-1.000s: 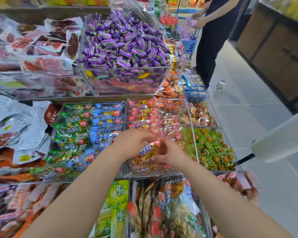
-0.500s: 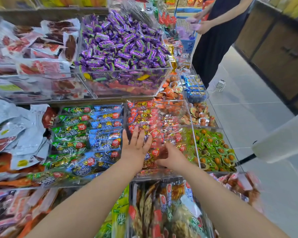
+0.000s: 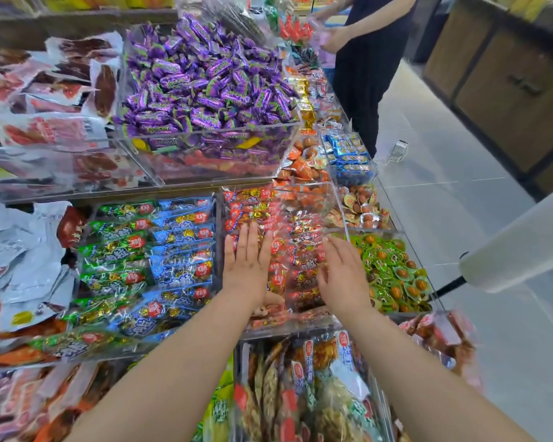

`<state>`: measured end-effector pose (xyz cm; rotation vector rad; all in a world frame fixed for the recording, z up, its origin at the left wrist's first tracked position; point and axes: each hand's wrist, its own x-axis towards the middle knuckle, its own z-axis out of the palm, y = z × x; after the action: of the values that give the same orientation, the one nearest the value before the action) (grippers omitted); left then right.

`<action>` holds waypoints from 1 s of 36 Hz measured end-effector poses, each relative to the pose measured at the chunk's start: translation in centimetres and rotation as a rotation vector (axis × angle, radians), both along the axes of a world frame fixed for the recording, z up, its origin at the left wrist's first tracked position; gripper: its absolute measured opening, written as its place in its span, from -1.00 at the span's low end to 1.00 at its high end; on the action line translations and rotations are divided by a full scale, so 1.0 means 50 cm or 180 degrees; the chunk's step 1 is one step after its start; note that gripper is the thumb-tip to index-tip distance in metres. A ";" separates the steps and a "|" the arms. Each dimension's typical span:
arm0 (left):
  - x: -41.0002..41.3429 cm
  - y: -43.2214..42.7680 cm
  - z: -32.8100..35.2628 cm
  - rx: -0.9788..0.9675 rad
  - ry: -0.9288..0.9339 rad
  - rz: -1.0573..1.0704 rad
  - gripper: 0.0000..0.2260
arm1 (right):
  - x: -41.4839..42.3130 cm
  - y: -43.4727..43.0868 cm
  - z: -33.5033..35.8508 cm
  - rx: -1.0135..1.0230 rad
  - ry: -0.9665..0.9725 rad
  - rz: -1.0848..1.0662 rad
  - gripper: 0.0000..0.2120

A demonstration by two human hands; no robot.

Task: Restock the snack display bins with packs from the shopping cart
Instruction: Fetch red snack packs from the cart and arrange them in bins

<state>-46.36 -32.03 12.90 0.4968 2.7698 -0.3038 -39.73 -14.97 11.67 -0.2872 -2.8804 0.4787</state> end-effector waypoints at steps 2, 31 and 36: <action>-0.008 0.001 -0.003 -0.0015 -0.0024 0.0032 0.28 | -0.005 0.004 -0.006 0.0048 -0.0076 -0.0137 -0.45; -0.002 0.010 0.051 -0.0060 -0.0474 -0.0049 0.12 | 0.026 0.033 0.029 -0.3068 -0.0273 -0.1144 -0.36; 0.077 0.054 0.089 0.1327 0.0381 0.0278 -0.51 | 0.107 0.059 0.027 -0.3209 -0.0345 -0.1108 -0.66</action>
<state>-42.51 -29.35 17.35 0.4625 2.9675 0.2806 -34.37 -12.02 13.00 -0.9432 -2.3309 1.8200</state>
